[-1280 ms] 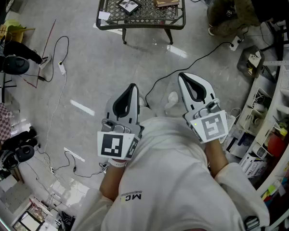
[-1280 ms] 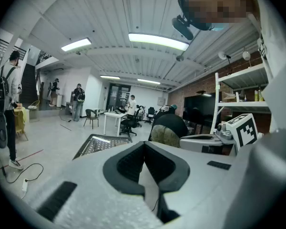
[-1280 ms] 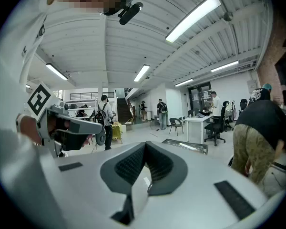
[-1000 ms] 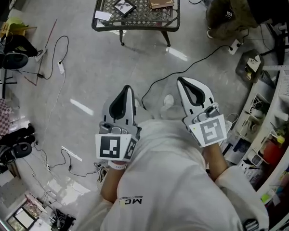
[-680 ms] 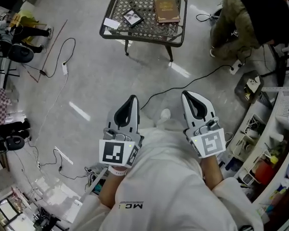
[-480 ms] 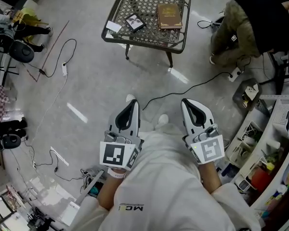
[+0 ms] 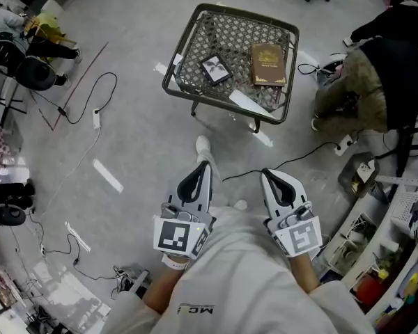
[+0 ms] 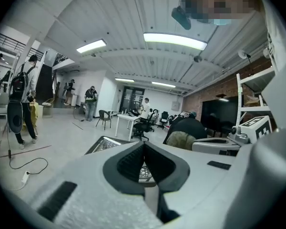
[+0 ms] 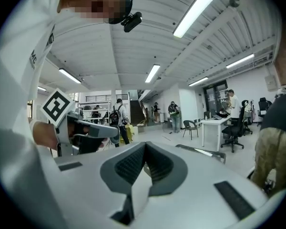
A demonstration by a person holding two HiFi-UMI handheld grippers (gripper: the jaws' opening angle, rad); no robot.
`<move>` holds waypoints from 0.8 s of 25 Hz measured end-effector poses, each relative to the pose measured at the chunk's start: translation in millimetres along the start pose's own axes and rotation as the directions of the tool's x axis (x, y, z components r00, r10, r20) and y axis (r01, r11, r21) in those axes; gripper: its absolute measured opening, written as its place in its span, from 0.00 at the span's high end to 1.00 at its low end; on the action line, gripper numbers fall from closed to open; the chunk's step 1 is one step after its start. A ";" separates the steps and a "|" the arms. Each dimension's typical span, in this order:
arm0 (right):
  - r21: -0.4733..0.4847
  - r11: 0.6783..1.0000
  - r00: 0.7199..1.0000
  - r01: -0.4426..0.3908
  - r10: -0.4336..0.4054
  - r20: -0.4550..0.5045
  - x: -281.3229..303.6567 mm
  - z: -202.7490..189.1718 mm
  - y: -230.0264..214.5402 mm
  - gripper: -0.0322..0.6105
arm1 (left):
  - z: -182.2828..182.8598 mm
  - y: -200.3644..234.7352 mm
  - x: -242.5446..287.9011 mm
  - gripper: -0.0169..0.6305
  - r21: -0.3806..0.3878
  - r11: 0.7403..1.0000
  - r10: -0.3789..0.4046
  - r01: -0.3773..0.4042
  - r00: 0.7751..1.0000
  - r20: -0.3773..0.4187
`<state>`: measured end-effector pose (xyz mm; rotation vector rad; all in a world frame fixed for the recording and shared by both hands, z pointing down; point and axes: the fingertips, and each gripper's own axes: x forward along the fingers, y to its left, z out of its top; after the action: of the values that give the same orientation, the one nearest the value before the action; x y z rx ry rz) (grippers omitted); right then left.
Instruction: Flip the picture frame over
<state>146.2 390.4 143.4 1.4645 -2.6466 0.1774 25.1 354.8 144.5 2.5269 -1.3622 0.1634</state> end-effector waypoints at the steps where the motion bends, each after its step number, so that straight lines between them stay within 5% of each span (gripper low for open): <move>1: -0.001 1.000 1.000 -0.001 0.001 -0.004 21.3 3.2 -4.7 0.93 | 6.9 17.3 13.1 0.94 -0.001 1.000 -0.001 0.001 1.000 0.000; 9: -0.002 0.999 0.999 0.049 -0.049 -0.024 178.2 57.9 -49.4 0.93 | 75.3 147.0 104.7 0.94 -0.008 0.999 -0.040 0.039 0.999 -0.015; 20: 0.017 0.995 0.995 0.097 -0.096 -0.032 296.6 70.0 -98.2 0.93 | 100.7 213.2 200.0 0.94 -0.032 0.990 -0.142 0.140 0.987 -0.069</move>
<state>70.0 79.9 124.6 1.5774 -2.5497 0.2143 -44.6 53.9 130.6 2.5572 -1.1469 0.2038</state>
